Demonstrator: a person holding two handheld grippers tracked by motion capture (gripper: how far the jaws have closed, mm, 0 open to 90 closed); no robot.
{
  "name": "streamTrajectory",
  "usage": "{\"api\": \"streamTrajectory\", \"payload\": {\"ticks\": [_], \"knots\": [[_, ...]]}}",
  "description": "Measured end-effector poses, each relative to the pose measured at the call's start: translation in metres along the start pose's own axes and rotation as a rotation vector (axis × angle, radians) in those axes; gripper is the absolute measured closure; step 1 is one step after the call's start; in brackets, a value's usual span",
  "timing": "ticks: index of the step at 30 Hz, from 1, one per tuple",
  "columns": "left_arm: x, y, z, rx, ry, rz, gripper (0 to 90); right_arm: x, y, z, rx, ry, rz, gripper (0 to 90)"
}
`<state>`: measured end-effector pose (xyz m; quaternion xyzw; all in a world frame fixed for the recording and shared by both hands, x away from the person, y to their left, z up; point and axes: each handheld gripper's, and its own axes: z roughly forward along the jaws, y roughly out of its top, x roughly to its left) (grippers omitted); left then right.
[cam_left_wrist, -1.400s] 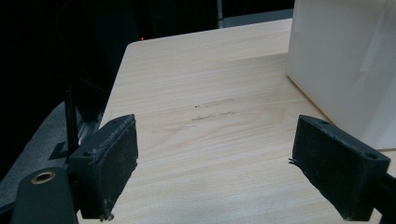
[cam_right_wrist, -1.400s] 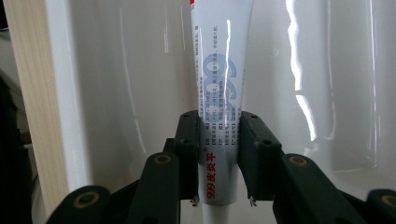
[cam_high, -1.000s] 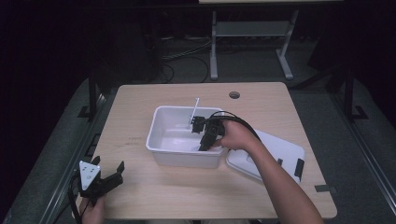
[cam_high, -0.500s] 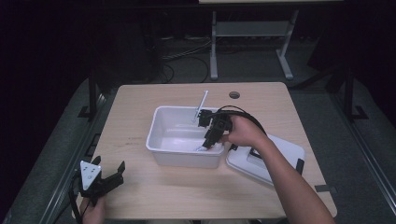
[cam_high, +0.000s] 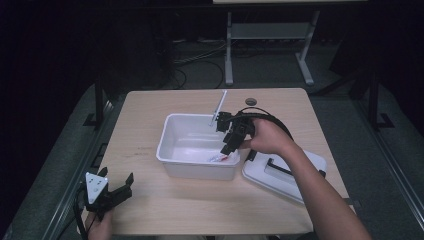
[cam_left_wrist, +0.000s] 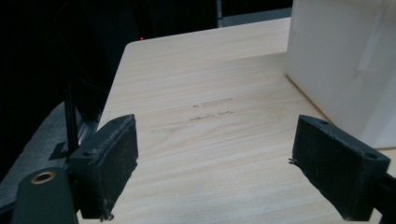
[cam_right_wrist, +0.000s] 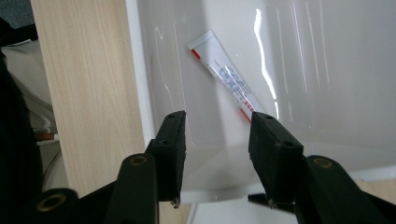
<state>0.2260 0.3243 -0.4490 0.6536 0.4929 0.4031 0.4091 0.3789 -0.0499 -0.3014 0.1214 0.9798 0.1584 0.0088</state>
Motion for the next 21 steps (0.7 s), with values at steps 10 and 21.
{"api": "streamTrajectory", "payload": {"ticks": [10,21], "knots": [[0.0,0.0,0.0,0.004,0.001,0.004,13.5,-0.001,-0.016,-0.009,0.001,-0.022,0.032,47.1],[0.0,0.0,0.0,0.007,0.001,0.009,13.5,-0.004,-0.044,-0.02,-0.02,-0.041,0.075,44.9]]}}
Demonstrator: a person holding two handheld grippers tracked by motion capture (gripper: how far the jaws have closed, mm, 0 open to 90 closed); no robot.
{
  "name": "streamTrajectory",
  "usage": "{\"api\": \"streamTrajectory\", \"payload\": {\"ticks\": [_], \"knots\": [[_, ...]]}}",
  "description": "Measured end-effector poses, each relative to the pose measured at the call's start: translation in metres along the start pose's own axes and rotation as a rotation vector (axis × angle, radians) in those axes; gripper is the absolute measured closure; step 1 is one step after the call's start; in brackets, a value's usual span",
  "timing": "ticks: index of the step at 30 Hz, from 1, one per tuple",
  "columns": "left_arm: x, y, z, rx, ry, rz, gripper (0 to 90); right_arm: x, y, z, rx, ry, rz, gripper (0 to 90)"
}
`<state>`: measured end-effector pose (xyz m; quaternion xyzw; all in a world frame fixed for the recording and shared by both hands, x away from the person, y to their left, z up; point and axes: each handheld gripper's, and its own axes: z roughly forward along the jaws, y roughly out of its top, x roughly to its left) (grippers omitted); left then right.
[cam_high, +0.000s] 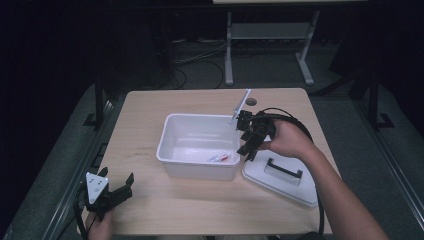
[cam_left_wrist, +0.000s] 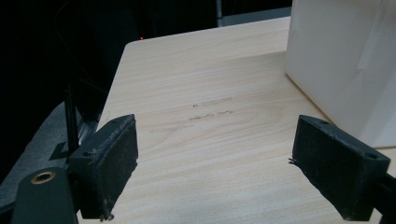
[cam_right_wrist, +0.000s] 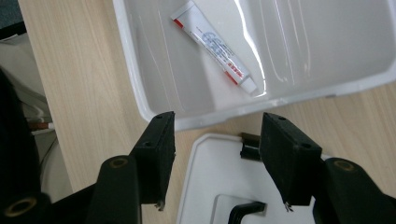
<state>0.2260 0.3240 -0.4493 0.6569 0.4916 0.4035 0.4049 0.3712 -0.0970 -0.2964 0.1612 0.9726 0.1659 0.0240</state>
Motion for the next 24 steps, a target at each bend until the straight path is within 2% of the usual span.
{"api": "streamTrajectory", "payload": {"ticks": [8,21,24], "knots": [[0.0,0.0,0.0,-0.001,0.001,0.001,13.5,-0.005,-0.023,-0.001,-0.007,-0.011,0.054,42.3],[-0.001,0.0,0.0,0.004,0.0,0.006,13.5,-0.011,-0.064,0.013,0.034,-0.045,0.114,41.2],[-0.001,0.0,0.0,0.004,0.001,0.006,13.5,-0.012,-0.072,0.016,0.03,-0.041,0.125,41.3]]}}
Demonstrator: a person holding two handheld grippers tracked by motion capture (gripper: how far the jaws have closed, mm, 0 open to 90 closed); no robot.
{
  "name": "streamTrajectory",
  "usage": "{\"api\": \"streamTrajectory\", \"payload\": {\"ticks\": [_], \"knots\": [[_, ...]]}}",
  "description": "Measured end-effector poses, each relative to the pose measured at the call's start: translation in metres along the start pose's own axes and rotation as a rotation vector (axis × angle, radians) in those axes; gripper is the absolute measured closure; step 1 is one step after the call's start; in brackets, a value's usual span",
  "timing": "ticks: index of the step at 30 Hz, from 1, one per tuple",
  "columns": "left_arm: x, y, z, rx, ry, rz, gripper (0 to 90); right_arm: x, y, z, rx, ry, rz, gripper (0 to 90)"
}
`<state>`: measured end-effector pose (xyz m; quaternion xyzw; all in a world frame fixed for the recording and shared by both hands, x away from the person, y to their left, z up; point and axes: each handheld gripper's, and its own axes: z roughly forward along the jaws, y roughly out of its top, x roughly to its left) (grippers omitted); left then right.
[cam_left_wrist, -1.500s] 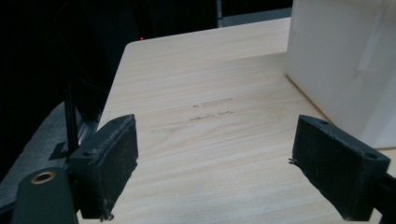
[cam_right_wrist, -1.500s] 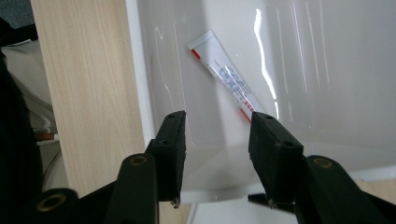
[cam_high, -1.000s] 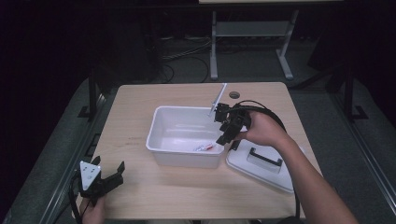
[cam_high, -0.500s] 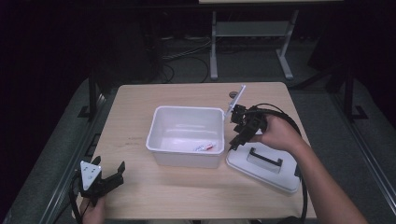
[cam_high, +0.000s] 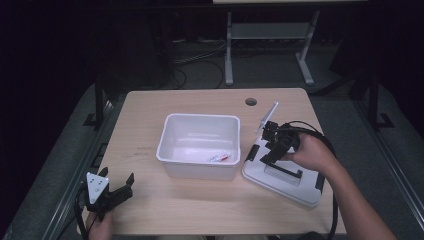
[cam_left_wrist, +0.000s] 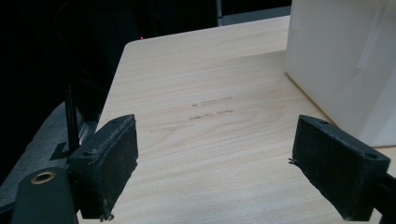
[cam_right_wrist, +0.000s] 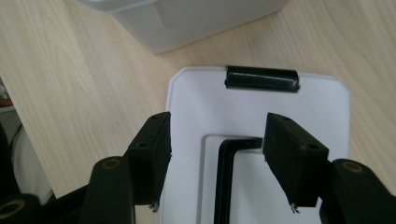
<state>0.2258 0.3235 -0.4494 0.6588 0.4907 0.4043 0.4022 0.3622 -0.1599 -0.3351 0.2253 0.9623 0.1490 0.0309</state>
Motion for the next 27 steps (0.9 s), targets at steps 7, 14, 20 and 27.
{"api": "streamTrajectory", "payload": {"ticks": [7,14,20,27], "knots": [[0.0,0.0,0.0,0.001,-0.001,0.0,13.5,-0.004,-0.017,0.007,0.0,0.001,0.03,41.5],[-0.001,0.0,0.001,0.003,-0.003,0.004,13.5,-0.006,-0.033,0.014,-0.006,0.001,0.051,41.6],[-0.001,0.0,0.001,0.001,-0.002,0.003,13.5,-0.007,-0.046,0.021,-0.008,0.002,0.068,42.4],[-0.001,0.0,0.001,0.0,-0.001,0.003,13.6,-0.008,-0.057,0.031,0.003,0.004,0.082,44.2]]}}
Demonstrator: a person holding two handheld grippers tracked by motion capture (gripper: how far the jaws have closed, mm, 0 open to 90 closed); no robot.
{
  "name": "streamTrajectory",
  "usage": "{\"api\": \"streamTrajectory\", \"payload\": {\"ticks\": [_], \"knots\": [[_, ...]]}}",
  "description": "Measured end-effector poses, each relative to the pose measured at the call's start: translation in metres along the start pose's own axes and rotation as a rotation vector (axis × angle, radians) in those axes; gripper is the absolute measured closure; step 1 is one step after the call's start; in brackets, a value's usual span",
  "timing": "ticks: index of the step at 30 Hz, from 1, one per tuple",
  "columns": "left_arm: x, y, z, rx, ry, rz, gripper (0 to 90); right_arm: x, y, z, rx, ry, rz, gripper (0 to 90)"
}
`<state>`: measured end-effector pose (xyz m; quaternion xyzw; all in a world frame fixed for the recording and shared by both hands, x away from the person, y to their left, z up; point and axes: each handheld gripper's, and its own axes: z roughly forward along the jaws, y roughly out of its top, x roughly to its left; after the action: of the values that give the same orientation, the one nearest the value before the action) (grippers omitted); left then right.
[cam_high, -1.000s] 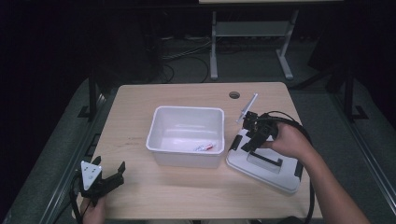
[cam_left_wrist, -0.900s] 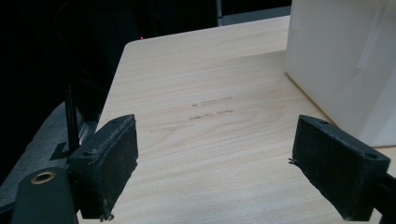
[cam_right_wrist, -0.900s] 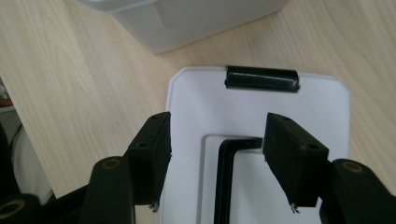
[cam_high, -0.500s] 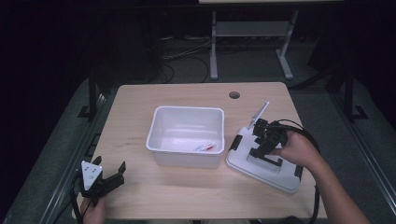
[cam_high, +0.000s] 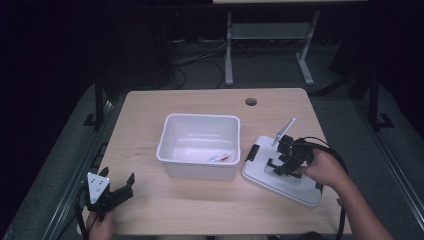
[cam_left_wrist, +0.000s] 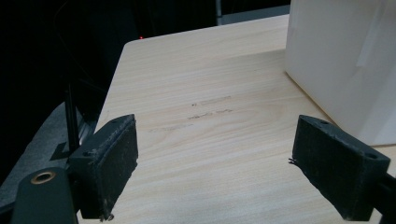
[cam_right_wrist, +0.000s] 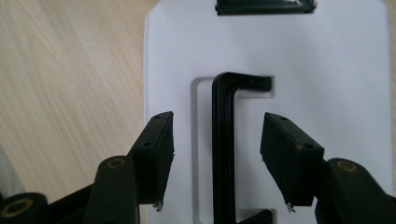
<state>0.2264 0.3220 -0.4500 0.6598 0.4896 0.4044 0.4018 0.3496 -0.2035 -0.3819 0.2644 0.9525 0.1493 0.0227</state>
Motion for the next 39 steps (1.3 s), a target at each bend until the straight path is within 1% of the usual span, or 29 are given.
{"api": "streamTrajectory", "payload": {"ticks": [8,10,15,18,20,21,23,33,39], "knots": [[0.0,0.0,0.0,-0.002,0.001,-0.005,13.6,-0.002,-0.008,0.009,0.003,0.002,0.008,48.2],[0.0,0.0,0.0,-0.002,0.001,-0.004,13.5,-0.002,-0.009,0.011,0.005,-0.006,0.007,49.6],[0.001,0.0,0.0,-0.001,0.001,-0.003,13.6,-0.004,-0.011,0.015,0.009,-0.005,0.01,55.6],[0.001,0.0,0.0,-0.002,0.001,-0.004,13.6,-0.005,-0.013,0.017,0.011,-0.014,0.011,59.6],[0.001,0.0,0.0,-0.002,0.001,-0.004,13.5,-0.006,-0.013,0.017,0.013,-0.018,0.013,60.7],[0.001,0.0,0.0,-0.001,0.001,-0.003,13.5,-0.006,-0.013,0.017,0.013,-0.018,0.013,60.7],[0.001,0.0,0.0,-0.002,0.001,-0.003,13.5,-0.007,-0.014,0.017,0.012,-0.023,0.014,63.6],[0.001,0.0,0.0,-0.002,0.001,-0.004,13.5,-0.009,-0.015,0.01,0.003,-0.037,0.009,68.1],[0.0,0.0,0.0,-0.002,0.001,-0.003,13.5,-0.013,-0.016,0.004,-0.001,-0.047,0.019,70.3]]}}
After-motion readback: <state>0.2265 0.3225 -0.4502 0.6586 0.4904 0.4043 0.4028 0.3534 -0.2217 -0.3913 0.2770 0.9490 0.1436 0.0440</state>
